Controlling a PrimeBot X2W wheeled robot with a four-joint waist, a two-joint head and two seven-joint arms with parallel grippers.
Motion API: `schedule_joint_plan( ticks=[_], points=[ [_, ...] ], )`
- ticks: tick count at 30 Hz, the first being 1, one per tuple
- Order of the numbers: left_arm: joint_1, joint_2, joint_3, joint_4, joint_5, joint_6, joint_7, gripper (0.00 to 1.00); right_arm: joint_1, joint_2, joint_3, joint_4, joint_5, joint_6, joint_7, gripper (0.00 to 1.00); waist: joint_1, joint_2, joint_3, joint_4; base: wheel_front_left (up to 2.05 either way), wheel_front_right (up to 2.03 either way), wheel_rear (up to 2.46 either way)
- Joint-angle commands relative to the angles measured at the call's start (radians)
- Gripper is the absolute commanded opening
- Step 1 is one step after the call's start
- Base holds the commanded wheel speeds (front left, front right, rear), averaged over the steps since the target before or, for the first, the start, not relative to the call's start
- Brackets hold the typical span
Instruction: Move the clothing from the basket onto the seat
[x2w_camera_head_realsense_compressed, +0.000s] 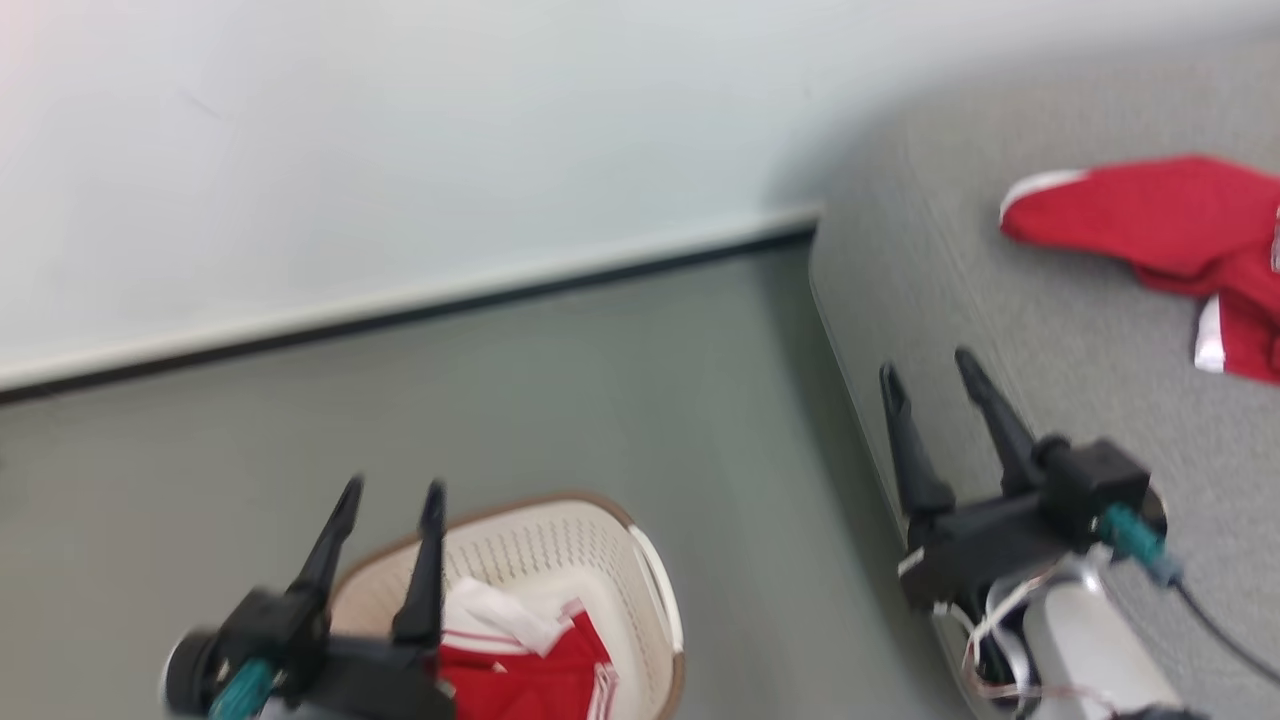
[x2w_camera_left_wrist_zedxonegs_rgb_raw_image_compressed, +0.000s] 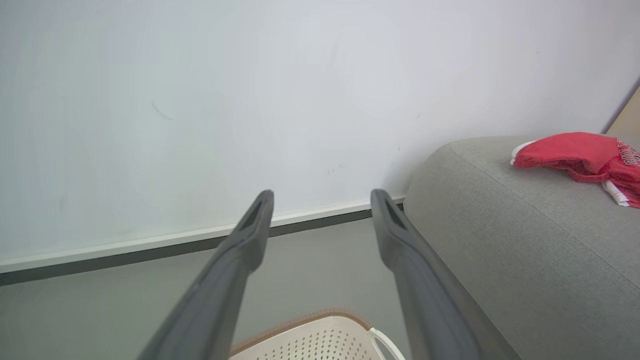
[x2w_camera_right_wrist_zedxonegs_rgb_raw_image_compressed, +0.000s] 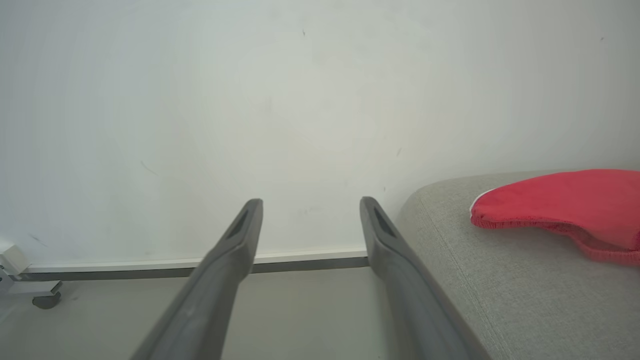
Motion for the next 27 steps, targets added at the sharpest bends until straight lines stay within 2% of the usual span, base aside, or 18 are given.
schedule_joint_plan(
  ticks=[1, 9, 14, 17, 27],
  points=[
    [0.054, -0.004, 0.024, -0.015, 0.008, 0.006, -0.005, 1.0, 0.04, 0.011, -0.004, -0.012, -0.01, 0.0, -0.002, 1.0, 0.0002, 0.0002, -0.14, 0.088, 0.0, 0.0, 0.0],
    [0.241, -0.052, 0.167, -0.118, 0.085, 0.034, -0.005, 1.0, 0.195, 0.048, -0.025, -0.122, -0.055, 0.0, -0.002, 1.0, 0.0002, 0.0002, -0.205, 0.112, 0.0, 0.0, 0.0],
    [0.365, -0.101, 0.254, -0.172, 0.152, 0.027, -0.005, 1.0, 0.282, 0.061, -0.026, -0.141, -0.077, 0.0, -0.002, 1.0, 0.0002, 0.0002, -0.235, 0.117, 0.0, 0.0, 0.0],
    [0.408, -0.121, 0.289, -0.197, 0.192, 0.014, -0.005, 1.0, 0.315, 0.073, -0.034, -0.153, -0.075, 0.0, -0.002, 1.0, 0.0002, 0.0002, -0.247, 0.121, 0.0, 0.0, 0.0],
    [0.481, -0.169, 0.375, -0.194, 0.282, -0.078, -0.005, 1.0, 0.378, 0.094, -0.05, -0.205, -0.108, 0.0, -0.002, 1.0, 0.0002, 0.0002, -0.28, 0.13, 0.0, 0.0, 0.0]
  ],
)
